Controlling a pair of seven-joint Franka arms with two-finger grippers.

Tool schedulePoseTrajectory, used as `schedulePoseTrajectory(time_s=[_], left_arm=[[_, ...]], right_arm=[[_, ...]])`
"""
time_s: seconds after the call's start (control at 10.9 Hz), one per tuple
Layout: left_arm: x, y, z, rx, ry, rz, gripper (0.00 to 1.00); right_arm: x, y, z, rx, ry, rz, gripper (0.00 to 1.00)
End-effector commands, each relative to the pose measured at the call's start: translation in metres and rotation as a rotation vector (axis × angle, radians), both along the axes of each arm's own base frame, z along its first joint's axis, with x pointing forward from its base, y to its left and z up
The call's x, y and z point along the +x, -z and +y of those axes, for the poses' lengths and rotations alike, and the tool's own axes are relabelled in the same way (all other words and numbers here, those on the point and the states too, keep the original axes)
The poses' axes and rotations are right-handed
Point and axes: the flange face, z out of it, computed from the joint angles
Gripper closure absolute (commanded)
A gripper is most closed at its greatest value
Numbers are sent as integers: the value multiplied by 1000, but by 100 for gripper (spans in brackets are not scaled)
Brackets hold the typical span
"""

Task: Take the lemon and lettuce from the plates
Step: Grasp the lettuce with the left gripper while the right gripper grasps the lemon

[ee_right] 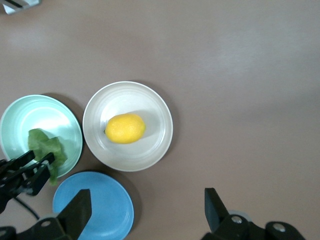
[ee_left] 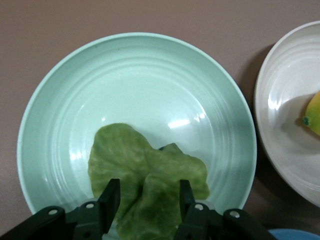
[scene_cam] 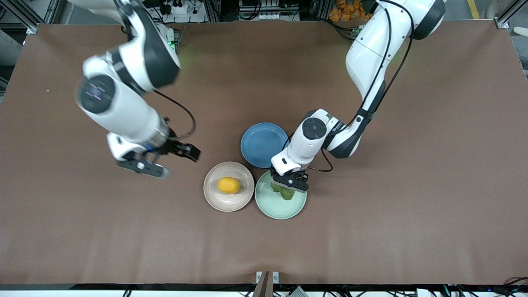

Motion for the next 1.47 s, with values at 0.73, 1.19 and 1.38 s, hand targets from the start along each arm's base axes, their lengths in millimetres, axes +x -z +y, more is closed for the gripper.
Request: schedulePoseTrajectory(time_s=[0.73,1.19,1.38], left_arm=[[8,6,5,4,-44,-11,95],[15,-26,8,-28,-120,-24,100],[31,-57,31,-23,-157,-27,100]], right_arm=[[16,150,73,-12,-25,-58,0],[25,201,76,3,-1,-109,0],[25,214,76,-6,-4,-104,0]])
